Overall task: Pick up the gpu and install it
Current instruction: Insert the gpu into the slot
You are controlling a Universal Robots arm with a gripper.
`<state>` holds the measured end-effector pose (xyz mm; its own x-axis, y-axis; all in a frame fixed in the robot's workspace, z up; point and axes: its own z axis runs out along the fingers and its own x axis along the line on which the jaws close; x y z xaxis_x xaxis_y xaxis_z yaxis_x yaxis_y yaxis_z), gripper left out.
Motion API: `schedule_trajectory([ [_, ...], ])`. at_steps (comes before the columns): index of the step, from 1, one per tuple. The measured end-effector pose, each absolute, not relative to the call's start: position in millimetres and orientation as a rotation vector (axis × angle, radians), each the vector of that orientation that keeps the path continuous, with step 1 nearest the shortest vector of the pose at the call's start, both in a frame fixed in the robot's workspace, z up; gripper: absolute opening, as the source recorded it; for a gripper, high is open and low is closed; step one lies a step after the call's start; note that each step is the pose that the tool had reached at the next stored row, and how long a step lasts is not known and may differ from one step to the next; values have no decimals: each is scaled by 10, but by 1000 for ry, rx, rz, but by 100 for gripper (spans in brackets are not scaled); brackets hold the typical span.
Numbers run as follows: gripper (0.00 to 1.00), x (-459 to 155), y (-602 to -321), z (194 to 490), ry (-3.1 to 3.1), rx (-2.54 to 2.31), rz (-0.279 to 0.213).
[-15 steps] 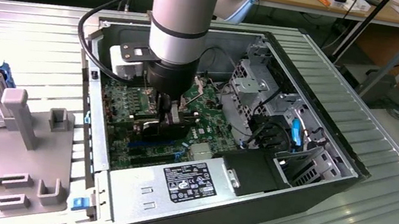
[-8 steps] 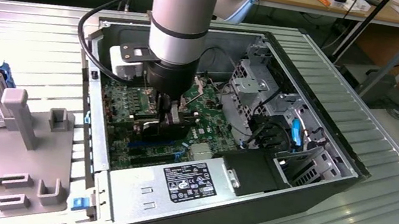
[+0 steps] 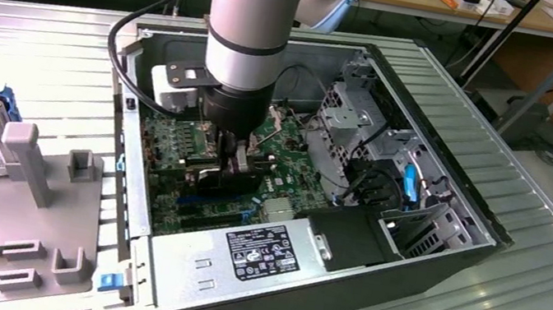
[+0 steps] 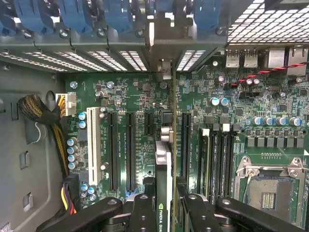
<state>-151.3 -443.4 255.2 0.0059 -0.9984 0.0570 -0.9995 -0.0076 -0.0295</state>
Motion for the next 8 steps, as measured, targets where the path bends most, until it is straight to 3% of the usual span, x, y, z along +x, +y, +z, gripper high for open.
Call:
schedule_trajectory([
  [8, 27, -1514, -4433, 2550, -2173, 2241, 96],
])
